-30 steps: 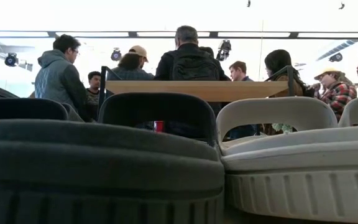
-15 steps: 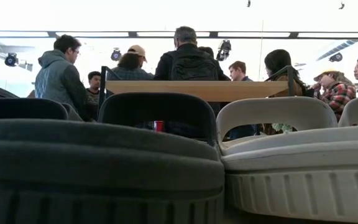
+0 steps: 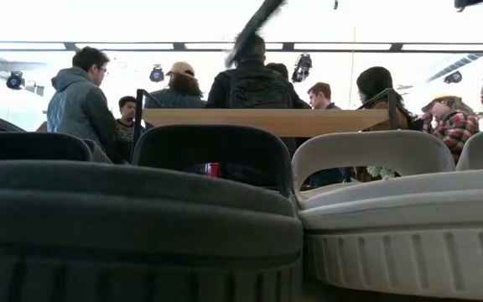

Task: Pick and place slides into the shelf
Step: Put the gray slide on the shelf

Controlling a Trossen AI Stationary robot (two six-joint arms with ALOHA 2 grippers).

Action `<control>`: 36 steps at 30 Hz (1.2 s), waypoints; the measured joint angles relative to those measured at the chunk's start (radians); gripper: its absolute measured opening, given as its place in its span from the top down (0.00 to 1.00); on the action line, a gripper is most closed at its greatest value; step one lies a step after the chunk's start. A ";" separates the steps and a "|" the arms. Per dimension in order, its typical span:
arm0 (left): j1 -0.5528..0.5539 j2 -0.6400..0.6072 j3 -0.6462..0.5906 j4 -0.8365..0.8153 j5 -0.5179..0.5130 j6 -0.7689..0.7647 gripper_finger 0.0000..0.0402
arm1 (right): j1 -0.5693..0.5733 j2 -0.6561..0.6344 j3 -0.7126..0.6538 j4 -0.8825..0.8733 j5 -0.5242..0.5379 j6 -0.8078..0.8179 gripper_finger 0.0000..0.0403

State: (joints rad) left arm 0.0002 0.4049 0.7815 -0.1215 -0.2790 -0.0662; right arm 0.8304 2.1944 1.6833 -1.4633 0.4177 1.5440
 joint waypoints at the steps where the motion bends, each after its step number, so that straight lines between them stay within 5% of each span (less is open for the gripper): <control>1: 0.000 0.000 0.000 0.000 0.000 0.000 1.00 | -0.004 0.000 -0.012 0.000 -0.004 0.000 0.45; 7: 0.000 0.000 0.000 0.000 -0.015 -0.003 1.00 | -0.026 0.000 -0.047 -0.035 -0.028 0.003 0.55; 16: 0.000 0.001 0.001 0.002 -0.016 -0.005 1.00 | -0.028 0.000 -0.065 -0.058 -0.020 -0.004 0.95; 23: 0.000 0.006 0.001 0.007 -0.026 -0.005 1.00 | -0.028 -0.007 -0.033 -0.103 0.012 -0.004 0.97; 36: 0.000 0.014 0.004 0.018 -0.041 -0.005 1.00 | -0.102 -0.285 0.024 -0.108 0.383 -0.233 0.97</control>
State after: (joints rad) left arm 0.0000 0.4188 0.7853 -0.1038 -0.3203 -0.0715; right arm 0.7288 1.9096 1.7077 -1.5710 0.8010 1.3112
